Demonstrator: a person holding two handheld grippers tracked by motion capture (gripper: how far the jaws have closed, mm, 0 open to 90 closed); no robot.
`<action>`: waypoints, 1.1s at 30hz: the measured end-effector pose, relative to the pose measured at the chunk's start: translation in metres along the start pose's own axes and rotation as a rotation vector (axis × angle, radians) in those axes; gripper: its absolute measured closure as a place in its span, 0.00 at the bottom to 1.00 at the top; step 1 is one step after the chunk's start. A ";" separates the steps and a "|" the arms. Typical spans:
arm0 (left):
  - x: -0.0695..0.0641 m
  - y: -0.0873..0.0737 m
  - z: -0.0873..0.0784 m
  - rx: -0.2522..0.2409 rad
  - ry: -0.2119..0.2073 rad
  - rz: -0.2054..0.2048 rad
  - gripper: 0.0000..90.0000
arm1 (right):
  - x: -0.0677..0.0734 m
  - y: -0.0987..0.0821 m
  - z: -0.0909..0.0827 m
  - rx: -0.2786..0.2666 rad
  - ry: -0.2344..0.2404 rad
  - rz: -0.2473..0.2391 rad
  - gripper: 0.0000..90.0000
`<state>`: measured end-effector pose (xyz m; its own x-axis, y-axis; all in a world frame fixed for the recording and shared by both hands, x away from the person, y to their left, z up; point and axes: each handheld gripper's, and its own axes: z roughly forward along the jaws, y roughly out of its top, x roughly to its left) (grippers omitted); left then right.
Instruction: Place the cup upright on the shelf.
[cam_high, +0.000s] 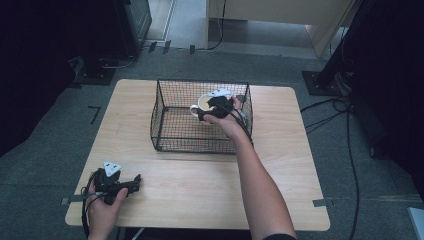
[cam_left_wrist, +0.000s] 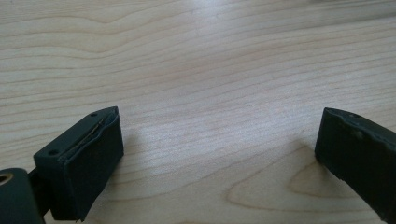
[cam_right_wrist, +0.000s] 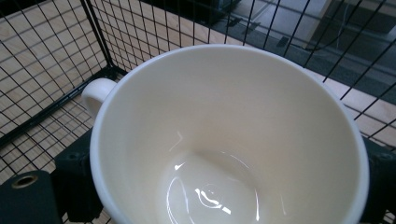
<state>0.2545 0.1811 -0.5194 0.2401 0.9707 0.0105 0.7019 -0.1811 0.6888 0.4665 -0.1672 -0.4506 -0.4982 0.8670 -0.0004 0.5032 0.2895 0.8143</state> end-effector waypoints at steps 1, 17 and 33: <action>0.000 0.000 0.000 0.000 0.000 0.000 0.02 | 0.000 -0.001 0.001 0.009 -0.003 0.000 0.10; 0.000 0.000 0.000 0.000 0.000 0.001 0.02 | -0.003 -0.006 0.007 0.086 0.005 0.007 0.10; 0.000 0.000 0.000 0.000 0.000 0.001 0.02 | -0.006 -0.007 0.003 0.116 0.008 0.042 0.02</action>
<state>0.2545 0.1812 -0.5194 0.2405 0.9706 0.0109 0.7020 -0.1817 0.6886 0.4682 -0.1728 -0.4578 -0.4804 0.8763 0.0379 0.6023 0.2982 0.7405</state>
